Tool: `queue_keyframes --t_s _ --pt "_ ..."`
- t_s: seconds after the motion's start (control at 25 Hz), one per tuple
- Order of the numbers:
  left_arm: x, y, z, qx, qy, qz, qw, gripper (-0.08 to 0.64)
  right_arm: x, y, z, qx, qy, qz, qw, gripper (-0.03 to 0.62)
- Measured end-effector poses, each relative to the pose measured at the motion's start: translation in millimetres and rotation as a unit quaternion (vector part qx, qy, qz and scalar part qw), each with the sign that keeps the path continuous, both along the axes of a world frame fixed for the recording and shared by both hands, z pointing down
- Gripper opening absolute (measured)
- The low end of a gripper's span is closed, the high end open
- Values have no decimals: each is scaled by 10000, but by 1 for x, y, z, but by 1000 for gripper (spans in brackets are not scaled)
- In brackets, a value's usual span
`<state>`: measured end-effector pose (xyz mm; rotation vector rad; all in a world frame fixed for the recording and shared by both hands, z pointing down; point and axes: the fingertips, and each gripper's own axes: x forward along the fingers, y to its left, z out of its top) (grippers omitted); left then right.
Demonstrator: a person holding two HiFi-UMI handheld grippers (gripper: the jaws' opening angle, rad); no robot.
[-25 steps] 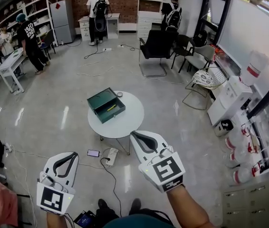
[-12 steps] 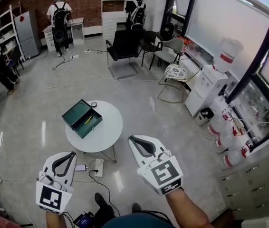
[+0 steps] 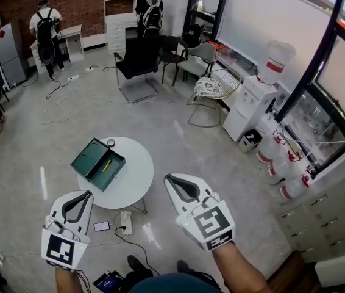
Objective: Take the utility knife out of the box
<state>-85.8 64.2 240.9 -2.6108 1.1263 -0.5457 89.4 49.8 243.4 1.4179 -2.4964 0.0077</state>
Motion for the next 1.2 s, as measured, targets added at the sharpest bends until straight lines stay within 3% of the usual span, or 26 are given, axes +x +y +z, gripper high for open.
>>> queue_keyframes --t_s 0.52,0.72,1.04,1.2 --pt "-88 -67 -2 16 117 384 9992 20 -85 -45 -20 220 211 363 9989 38" --pt "-115 -89 -3 83 153 369 9992 20 -114 -68 -26 289 338 263 9987 38" --pt "-146 -146 26 -121 -122 -176 9997 20 -154 -150 -10 444 289 -631 9966 38" --pt "-155 -180 45 -340 -274 -577 9974 20 -170 -195 8 613 385 -1343 9883 38"
